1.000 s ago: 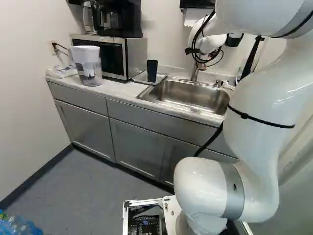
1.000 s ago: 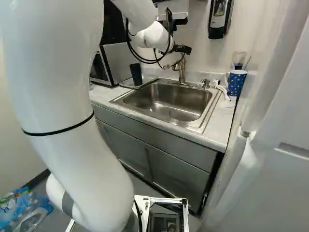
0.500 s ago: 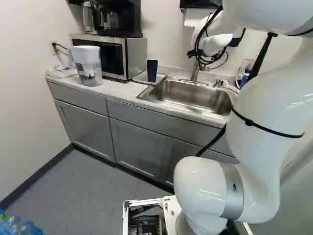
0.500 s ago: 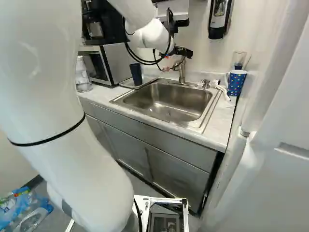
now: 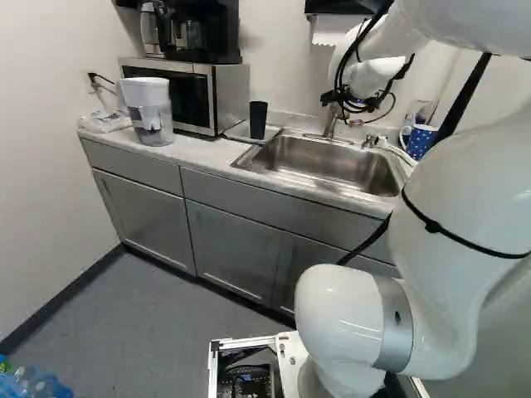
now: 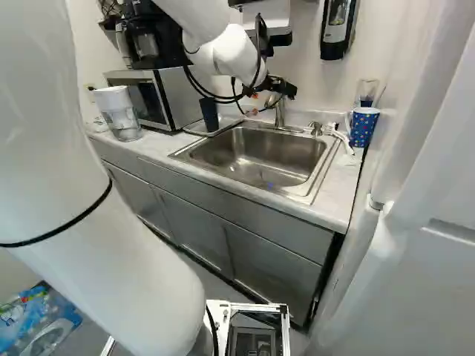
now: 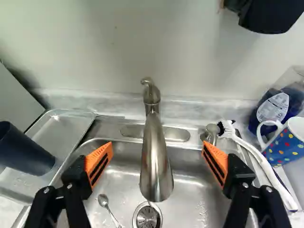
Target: Rinse the cup and place it in the tray
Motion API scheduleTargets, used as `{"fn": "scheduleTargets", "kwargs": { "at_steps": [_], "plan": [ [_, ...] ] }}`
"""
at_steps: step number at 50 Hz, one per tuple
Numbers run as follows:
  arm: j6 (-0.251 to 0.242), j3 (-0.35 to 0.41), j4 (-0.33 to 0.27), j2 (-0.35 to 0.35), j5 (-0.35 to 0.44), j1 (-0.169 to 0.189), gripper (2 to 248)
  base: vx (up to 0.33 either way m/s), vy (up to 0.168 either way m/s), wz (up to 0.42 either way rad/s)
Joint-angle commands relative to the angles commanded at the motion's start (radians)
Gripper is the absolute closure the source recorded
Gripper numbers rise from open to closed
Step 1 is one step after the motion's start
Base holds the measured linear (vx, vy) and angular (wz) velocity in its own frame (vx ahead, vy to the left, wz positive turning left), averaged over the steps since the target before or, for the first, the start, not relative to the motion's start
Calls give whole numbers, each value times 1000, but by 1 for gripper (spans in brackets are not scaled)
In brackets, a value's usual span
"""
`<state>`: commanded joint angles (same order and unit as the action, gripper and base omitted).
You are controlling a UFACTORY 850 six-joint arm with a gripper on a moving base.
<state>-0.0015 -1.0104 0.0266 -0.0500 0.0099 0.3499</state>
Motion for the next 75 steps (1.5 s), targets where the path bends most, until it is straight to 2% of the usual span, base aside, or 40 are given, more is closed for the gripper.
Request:
{"fn": "scheduleTargets", "kwargs": {
  "at_steps": [47, 75],
  "plan": [
    [0, 187, 0, -202, -184, 45, 3, 0, 0, 0],
    [0, 198, 0, -215, -263, 43, 3, 0, 0, 0]
  ]
}}
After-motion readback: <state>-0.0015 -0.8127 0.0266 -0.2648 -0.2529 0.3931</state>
